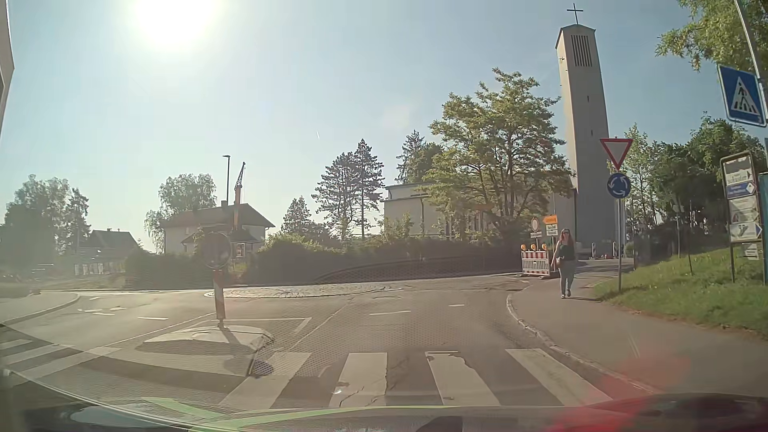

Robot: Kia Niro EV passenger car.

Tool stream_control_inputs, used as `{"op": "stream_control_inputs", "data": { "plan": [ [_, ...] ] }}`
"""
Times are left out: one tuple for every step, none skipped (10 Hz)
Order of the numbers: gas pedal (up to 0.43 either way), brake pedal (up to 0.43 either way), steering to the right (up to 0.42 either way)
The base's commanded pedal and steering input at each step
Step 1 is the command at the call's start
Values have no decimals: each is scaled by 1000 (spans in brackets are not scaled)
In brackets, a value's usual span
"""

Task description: Follow the waypoints while adhering to traffic rules and regulations

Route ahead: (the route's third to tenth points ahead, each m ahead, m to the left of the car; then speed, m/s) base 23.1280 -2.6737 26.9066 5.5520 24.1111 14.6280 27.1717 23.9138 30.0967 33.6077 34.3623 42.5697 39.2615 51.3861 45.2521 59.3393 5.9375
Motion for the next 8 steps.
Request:
{"op": "stream_control_inputs", "data": {
  "plan": [
    [0,0,-4],
    [0,0,-4],
    [0,0,-4],
    [0,0,0],
    [0,0,4],
    [0,0,7],
    [0,0,10],
    [0,0,14]
  ]
}}
